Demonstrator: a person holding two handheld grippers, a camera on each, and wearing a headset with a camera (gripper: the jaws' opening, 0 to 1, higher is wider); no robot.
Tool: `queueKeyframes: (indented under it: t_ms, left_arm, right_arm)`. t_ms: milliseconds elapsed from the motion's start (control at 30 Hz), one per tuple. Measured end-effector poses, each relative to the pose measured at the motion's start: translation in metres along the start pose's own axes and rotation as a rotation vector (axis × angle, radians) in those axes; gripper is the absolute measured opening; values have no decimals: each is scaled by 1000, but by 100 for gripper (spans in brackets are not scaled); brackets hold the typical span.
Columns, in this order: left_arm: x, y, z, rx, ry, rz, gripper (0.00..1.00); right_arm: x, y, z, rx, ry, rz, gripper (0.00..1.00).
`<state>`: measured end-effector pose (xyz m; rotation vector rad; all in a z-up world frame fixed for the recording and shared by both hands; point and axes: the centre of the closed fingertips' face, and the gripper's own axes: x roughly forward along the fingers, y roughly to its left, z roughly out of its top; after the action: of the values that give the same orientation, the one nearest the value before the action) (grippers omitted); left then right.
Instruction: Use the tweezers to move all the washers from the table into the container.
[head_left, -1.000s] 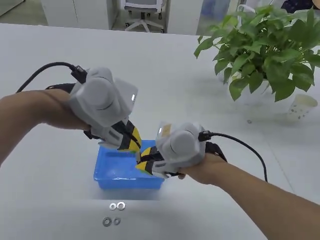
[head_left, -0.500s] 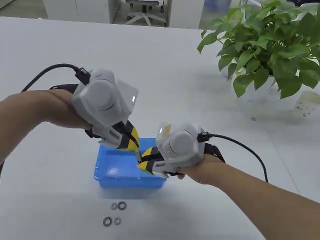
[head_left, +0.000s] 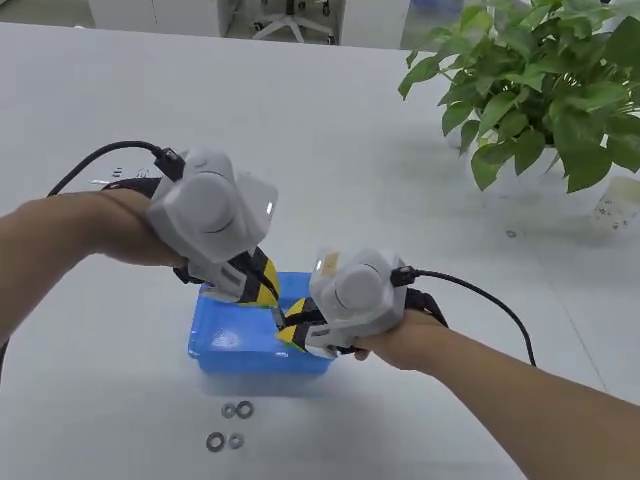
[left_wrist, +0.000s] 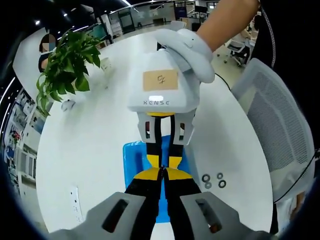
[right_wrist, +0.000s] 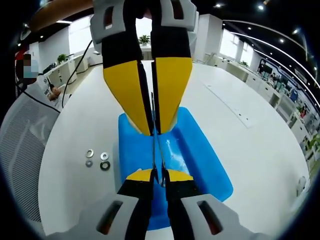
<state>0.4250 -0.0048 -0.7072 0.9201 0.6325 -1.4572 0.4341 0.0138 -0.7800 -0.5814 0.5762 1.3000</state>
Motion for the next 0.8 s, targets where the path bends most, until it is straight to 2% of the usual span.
queueKeyframes:
  t_ms: [567, 800]
  left_arm:
    - [-4, -3, 7, 12, 0, 10, 6]
    - [-11, -4, 13, 22, 1, 18, 6]
  right_arm:
    - [-5, 0, 1, -5, -2, -4, 11]
    - [-11, 0, 8, -19, -16, -16, 11]
